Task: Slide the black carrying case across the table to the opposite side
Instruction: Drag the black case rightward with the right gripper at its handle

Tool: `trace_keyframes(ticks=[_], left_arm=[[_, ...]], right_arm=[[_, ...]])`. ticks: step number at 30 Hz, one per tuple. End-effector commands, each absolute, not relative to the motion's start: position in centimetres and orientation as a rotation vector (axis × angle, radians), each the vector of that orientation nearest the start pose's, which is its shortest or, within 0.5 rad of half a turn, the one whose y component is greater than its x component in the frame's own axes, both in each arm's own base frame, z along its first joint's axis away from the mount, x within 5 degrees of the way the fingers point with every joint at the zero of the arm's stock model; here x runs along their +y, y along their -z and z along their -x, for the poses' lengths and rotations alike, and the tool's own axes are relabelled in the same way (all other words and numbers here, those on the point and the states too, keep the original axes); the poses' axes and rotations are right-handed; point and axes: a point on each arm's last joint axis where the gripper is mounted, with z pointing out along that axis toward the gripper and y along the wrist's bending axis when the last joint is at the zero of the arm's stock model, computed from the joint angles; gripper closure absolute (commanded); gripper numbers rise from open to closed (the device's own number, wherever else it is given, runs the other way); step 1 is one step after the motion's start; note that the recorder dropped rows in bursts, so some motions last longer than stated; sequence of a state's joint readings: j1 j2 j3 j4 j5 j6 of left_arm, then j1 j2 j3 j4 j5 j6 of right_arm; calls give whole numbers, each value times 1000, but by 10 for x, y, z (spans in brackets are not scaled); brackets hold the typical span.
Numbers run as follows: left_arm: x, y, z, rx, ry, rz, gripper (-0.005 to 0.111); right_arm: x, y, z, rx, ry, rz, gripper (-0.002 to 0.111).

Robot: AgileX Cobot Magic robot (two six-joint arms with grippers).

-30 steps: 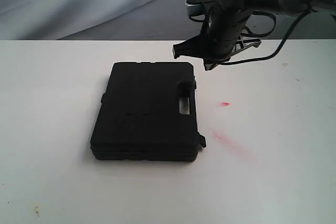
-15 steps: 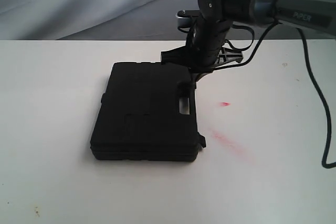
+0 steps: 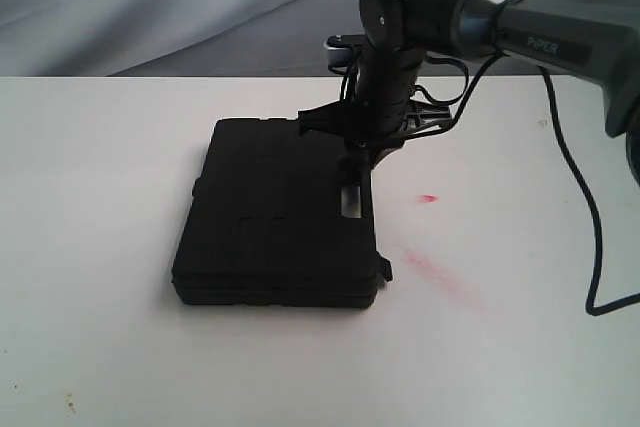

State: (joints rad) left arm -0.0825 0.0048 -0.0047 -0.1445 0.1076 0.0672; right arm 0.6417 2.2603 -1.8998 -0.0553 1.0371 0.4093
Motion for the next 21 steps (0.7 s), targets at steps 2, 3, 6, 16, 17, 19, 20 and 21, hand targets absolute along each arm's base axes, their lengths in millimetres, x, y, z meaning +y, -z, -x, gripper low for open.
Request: trace_keyframes(ticks=[2, 3, 6, 16, 17, 19, 20, 21], left_arm=[[-6, -204, -56, 1590, 134, -15, 107], [-6, -204, -56, 1590, 134, -15, 107], [-6, -204, -56, 1590, 134, -15, 107], [-6, -204, -56, 1590, 134, -15, 107], [-6, -204, -56, 1590, 134, -15, 107], [-6, -204, -56, 1590, 134, -15, 107], [-6, -204, -56, 1590, 134, -15, 107], [-6, -204, -56, 1590, 134, -15, 107]], right_arm=[[287, -183, -385, 2860, -132, 387, 71], [288, -182, -385, 2862, -130, 387, 71], [288, -173, -386, 2883, -114, 391, 71], [289, -150, -388, 2913, -87, 399, 71], [290, -149, -389, 2913, -87, 398, 71], [291, -144, -390, 2909, -90, 399, 71], [291, -143, -390, 2909, -94, 398, 71], [291, -140, -391, 2908, -95, 398, 71]])
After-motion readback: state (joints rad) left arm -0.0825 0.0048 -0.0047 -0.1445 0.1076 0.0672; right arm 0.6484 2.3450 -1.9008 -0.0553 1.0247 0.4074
